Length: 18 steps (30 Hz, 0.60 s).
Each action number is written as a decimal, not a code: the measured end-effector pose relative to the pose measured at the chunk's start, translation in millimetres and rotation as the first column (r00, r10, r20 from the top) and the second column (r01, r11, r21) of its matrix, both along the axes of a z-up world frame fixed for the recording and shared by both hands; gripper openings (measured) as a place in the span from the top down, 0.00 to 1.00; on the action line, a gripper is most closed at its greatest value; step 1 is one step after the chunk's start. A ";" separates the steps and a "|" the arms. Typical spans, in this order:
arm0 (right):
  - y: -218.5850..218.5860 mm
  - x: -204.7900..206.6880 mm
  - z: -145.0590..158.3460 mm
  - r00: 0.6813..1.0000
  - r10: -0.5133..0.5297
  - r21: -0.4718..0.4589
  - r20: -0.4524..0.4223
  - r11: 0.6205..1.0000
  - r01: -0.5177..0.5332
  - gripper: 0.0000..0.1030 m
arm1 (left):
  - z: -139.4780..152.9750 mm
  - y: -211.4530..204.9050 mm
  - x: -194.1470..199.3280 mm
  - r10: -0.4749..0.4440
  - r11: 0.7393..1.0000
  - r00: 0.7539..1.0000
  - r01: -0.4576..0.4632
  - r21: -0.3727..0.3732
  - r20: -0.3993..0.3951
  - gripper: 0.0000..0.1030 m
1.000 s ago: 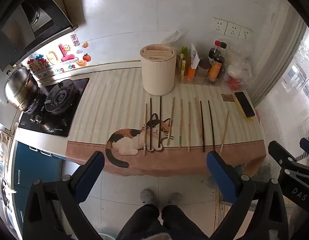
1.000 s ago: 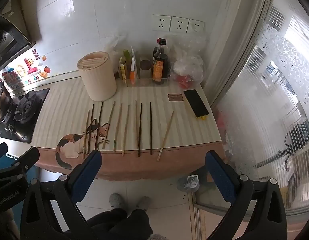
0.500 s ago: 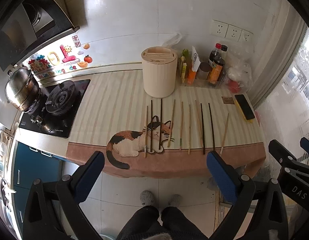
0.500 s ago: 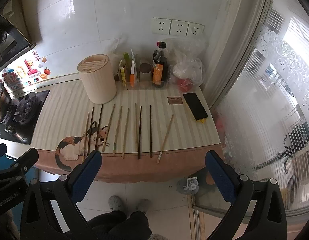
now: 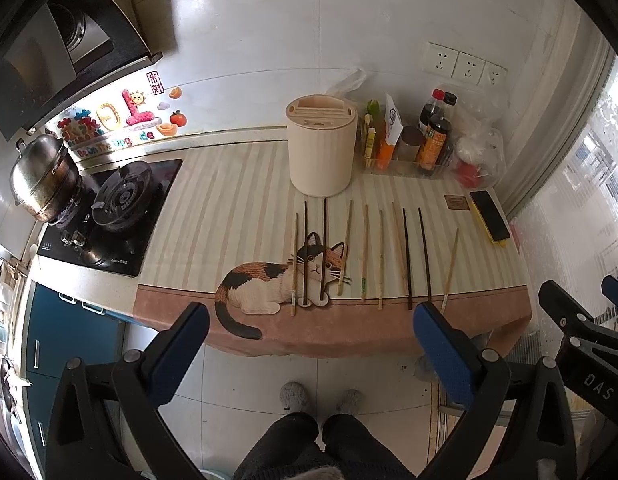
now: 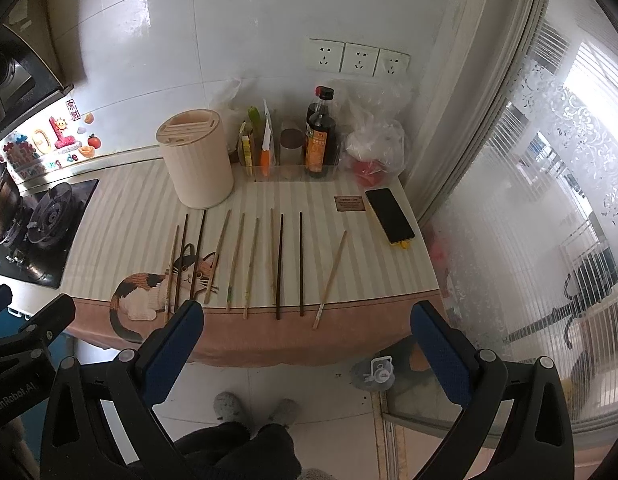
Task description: Organize utensils
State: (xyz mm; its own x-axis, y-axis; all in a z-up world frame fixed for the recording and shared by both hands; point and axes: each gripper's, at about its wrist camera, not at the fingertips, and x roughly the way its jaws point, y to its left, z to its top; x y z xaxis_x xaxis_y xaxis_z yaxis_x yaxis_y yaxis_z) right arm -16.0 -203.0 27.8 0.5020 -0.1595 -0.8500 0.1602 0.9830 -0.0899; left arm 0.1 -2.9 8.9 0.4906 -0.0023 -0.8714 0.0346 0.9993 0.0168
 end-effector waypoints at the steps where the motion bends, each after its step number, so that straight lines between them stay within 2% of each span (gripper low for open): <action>1: 0.2 -0.7 0.6 1.000 0.000 0.000 0.002 1.000 0.000 0.00 | -0.1 0.2 0.6 0.000 1.000 1.000 0.000 0.001 0.000 0.00; 14: 2.5 -4.6 5.3 1.000 0.002 -0.001 0.014 1.000 -0.002 0.00 | 1.1 7.7 8.5 0.000 1.000 1.000 0.000 -0.004 0.004 0.00; 18: 4.0 -4.9 6.0 1.000 0.001 0.000 0.016 1.000 -0.001 0.00 | 5.9 9.1 -3.2 0.004 1.000 1.000 -0.004 -0.005 0.012 0.00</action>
